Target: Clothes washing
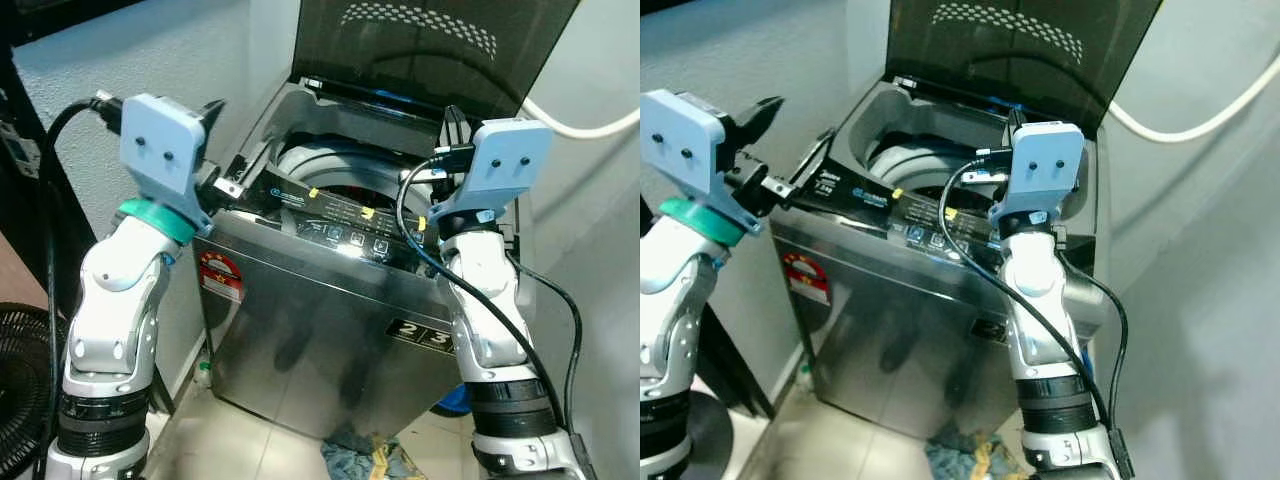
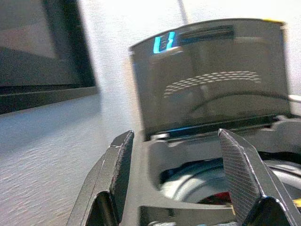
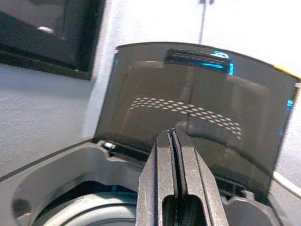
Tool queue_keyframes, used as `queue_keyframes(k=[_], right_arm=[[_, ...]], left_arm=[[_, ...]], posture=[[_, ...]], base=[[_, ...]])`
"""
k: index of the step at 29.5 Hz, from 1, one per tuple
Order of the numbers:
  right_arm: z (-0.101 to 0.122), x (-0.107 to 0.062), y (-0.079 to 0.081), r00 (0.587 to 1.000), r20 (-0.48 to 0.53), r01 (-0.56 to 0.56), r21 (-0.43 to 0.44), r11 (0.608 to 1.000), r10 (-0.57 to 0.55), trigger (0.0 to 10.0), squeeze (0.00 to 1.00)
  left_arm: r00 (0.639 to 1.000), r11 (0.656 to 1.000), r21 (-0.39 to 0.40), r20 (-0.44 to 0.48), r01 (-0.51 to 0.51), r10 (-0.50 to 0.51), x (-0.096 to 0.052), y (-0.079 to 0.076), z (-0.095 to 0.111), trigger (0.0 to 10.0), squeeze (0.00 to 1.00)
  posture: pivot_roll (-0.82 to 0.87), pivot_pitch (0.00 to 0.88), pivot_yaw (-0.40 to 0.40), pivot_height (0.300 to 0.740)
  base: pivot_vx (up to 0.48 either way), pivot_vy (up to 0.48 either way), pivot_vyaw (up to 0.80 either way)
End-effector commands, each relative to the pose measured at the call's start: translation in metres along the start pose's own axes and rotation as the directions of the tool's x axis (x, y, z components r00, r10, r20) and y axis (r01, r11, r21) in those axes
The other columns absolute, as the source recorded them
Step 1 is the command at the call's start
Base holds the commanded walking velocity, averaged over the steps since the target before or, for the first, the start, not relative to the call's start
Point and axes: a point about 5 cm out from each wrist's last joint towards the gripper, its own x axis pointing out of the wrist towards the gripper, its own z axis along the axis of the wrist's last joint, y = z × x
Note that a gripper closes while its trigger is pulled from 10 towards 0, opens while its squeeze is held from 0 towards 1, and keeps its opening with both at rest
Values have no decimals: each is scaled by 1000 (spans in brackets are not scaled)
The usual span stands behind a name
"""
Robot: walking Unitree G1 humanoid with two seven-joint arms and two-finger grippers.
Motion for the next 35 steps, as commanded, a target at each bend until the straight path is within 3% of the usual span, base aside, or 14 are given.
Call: queue_keyframes(k=[1,12,22,23,25,30,35], right_arm=[[1,3,-2,1000,6,-6,1,1000,6,10000,0],[3,10,-8,1000,11,-2,-12,1000,2,10000,0],[-9,4,-10,997,-29,-74,-23,997,73,10000,0],[-11,6,-11,997,-38,-75,-20,997,74,10000,0],[-14,13,-7,995,-45,-89,-6,996,89,10000,0],[-9,26,7,991,-14,-136,10,991,136,10000,0],[-12,22,1,990,-18,-140,14,990,140,10000,0]], left_arm=[[999,999,17,37,-30,29,-1,0,10,10000,0],[995,996,45,67,-83,80,3,-3,28,10000,0],[990,986,88,29,-142,140,-11,-8,23,10000,0],[990,985,104,37,-139,136,-11,-10,27,10000,0],[989,981,137,64,-140,133,-12,-11,36,10000,0],[980,970,146,79,-193,183,-15,-1,41,10000,0],[986,973,166,69,-161,151,-13,-11,41,10000,0]], posture=[[298,60,-127,740],[267,67,-130,740],[344,110,-198,740],[419,112,-264,740],[438,106,-283,740],[419,99,-273,740],[414,81,-231,740]], base=[[0,0,0],[0,0,0],[0,0,0],[0,0,0],[0,0,0],[0,0,0],[0,0,0]])
